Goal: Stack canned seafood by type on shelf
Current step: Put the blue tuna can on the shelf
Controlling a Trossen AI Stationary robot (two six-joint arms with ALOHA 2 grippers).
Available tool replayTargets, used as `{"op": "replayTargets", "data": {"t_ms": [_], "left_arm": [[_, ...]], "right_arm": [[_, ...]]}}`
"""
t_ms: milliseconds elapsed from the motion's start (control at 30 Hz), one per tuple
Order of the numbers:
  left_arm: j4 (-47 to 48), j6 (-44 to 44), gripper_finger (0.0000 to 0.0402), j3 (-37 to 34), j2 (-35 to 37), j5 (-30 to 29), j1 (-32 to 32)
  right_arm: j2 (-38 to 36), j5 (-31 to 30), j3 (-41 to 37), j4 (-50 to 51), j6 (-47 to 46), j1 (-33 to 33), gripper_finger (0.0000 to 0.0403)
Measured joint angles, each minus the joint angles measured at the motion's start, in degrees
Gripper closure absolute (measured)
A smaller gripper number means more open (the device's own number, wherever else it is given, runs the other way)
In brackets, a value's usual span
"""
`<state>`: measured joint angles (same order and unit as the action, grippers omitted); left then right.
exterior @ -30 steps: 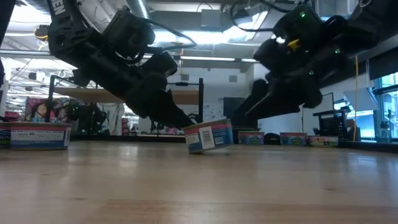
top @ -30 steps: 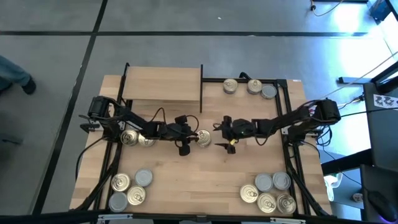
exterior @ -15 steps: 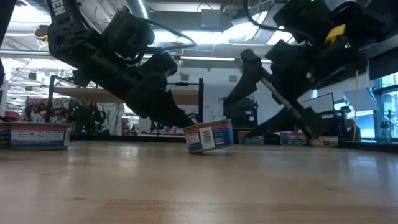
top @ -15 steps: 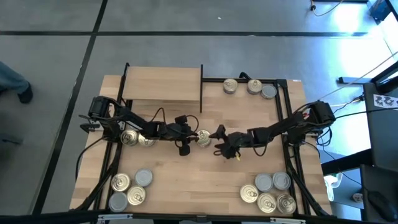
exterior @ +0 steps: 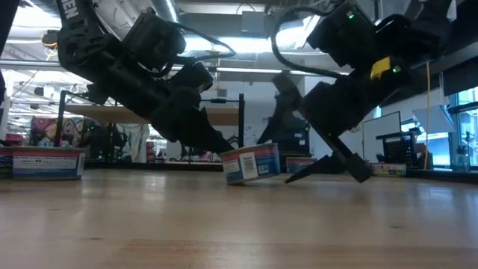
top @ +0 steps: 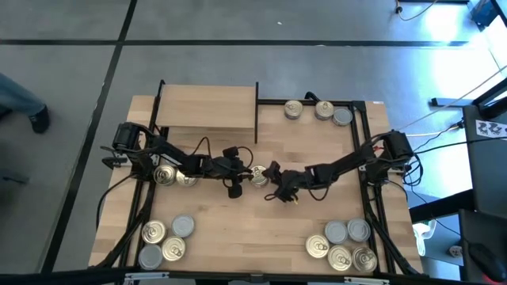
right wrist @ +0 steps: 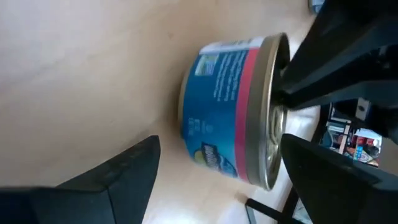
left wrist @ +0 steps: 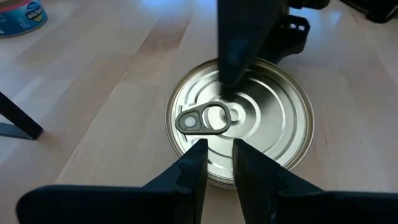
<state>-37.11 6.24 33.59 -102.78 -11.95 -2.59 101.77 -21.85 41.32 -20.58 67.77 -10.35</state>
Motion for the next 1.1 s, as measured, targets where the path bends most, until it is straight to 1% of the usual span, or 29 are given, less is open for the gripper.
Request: {"op": "replayTargets", "data": {"t_ms": [100,367,500,567,633,800,967,1100], "left_arm": [[-0.02,0.0,0.0329,0.0,-0.01,0.0,0.0],[0.02,0.0,0.0329,0.0,0.0,-0.08,0.0],[0.0,0.02,0.0329,-0.01,0.0,-0.06,0.0],[0.07,0.02,0.0329,-0.06,0.01,-0.13,0.0],[0.18,0.01,0.0329,-0.05,0.02,-0.25,0.02],[0.13,0.02,0.0329,-0.02,0.0,-0.81,0.14],[0.18,0.01,0.0329,-0.02,0.25,-0.95,0.13],[1.62,-0.22,0.0329,-0.07,2.31,-0.63,0.11]], "right_arm": [[1.47,-0.53,0.04,-1.8,1.61,0.01,0.0072],[5.02,-2.0,0.17,-9.85,2.06,0.37,0.0072],[5.25,-2.0,0.63,-10.12,1.75,0.28,0.0074],[5.31,-2.26,1.02,-9.66,0.17,0.28,0.0087],[5.34,-2.11,1.31,-9.44,-1.81,0.28,0.0112],[5.38,-1.62,1.55,-9.68,-7.7,0.26,0.021],[5.38,-1.68,1.55,-9.63,-14.36,0.17,0.0213],[5.22,-1.53,1.55,-9.83,-20.24,0.17,0.0213]]}}
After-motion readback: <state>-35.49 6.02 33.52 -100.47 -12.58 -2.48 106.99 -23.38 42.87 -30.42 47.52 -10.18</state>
